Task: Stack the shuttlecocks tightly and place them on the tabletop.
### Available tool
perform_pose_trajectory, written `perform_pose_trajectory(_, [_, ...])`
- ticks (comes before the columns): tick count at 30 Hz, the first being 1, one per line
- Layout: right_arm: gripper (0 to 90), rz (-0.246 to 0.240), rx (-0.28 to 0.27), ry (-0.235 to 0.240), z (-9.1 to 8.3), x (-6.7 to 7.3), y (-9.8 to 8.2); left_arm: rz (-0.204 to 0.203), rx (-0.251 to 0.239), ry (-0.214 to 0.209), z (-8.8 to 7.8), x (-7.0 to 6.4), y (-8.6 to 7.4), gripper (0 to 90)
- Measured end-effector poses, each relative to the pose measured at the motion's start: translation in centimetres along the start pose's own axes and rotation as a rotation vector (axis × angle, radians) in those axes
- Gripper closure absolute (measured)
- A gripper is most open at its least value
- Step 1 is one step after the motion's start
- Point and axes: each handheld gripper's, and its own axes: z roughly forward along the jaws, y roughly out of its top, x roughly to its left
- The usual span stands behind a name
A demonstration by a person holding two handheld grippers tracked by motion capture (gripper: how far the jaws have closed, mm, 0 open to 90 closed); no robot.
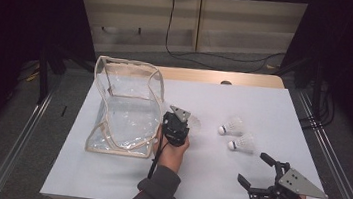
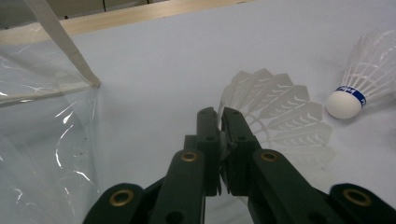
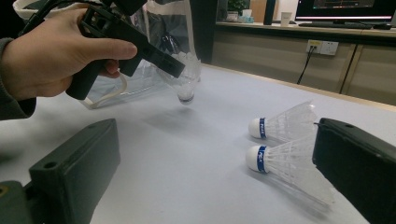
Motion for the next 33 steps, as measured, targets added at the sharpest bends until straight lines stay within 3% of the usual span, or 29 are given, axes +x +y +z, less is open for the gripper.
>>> perform_pose_trajectory(5, [0.4,-0.002,0.0,0.0,0.0,0.0,0.0,0.009,0.008,-0.005,0.0,0.1,0.1,86.9])
perform_pose_trajectory(18, [0.5,-0.003,0.001,0.0,0.0,-0.1,0.0,0.08,0.03,-0.019,-0.3,0.5,0.1,87.1])
perform_pose_trajectory(21, [0.4,-0.005,0.001,-0.001,0.0,-0.1,0.0,0.081,0.034,-0.012,-0.4,0.7,0.2,87.3])
perform_pose_trajectory(23, [0.4,-0.004,0.001,0.001,0.0,0.0,0.0,0.096,0.039,0.021,-0.5,0.8,0.3,87.5])
perform_pose_trajectory(29, [0.4,-0.007,0.001,0.0,0.0,0.0,0.0,0.115,0.073,0.055,-0.4,0.9,0.3,87.9])
perform_pose_trajectory(33, [0.4,-0.007,0.002,-0.001,0.0,0.0,0.0,0.115,0.093,0.048,-0.1,0.8,0.2,87.9])
